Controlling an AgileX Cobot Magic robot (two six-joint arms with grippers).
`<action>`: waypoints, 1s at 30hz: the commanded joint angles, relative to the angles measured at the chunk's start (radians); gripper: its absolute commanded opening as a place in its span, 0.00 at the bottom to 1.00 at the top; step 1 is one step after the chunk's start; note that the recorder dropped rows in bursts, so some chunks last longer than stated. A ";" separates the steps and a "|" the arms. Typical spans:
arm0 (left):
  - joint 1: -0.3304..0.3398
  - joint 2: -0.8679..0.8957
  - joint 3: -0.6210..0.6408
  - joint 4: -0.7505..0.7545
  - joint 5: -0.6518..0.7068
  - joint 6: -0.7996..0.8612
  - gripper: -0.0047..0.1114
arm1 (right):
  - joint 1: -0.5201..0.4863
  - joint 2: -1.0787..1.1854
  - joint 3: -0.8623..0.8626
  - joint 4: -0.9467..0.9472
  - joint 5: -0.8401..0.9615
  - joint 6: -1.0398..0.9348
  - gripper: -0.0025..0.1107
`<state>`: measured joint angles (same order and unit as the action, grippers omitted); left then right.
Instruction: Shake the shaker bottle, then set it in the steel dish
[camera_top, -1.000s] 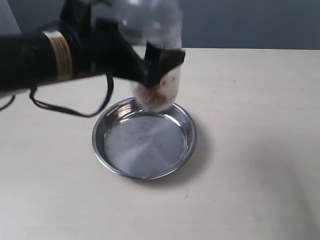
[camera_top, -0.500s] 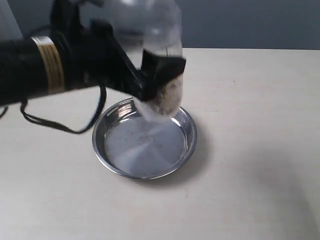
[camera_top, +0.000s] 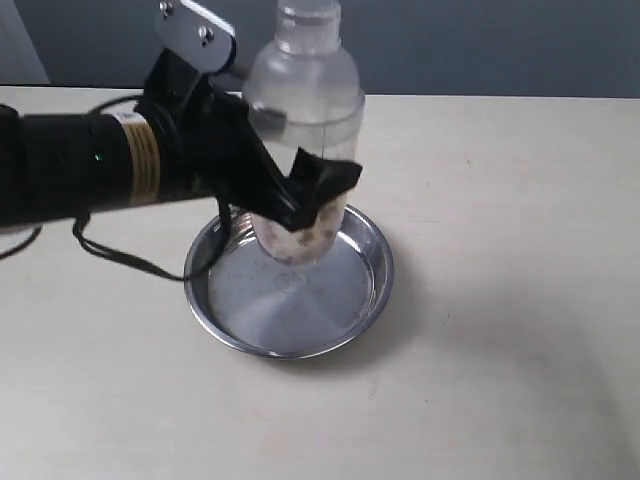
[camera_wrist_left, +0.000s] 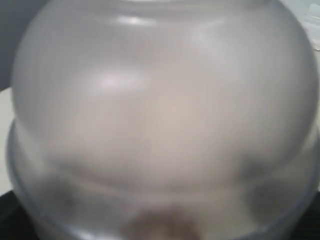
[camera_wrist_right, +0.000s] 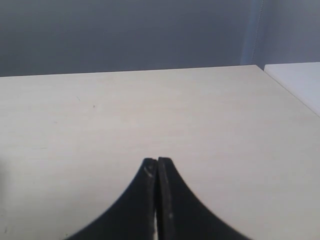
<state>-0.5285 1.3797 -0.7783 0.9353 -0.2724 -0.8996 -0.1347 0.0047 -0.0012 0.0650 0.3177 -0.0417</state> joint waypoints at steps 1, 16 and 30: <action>-0.003 -0.080 -0.041 -0.060 -0.037 0.012 0.04 | -0.003 -0.005 0.001 0.001 -0.013 -0.002 0.01; -0.003 0.061 0.127 -0.108 -0.060 0.070 0.04 | -0.003 -0.005 0.001 0.001 -0.013 -0.002 0.01; 0.002 0.002 -0.012 -0.329 -0.299 0.323 0.04 | -0.003 -0.005 0.001 0.001 -0.013 -0.002 0.01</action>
<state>-0.5279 1.4422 -0.7154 0.6632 -0.3867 -0.6078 -0.1347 0.0047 -0.0012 0.0650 0.3177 -0.0417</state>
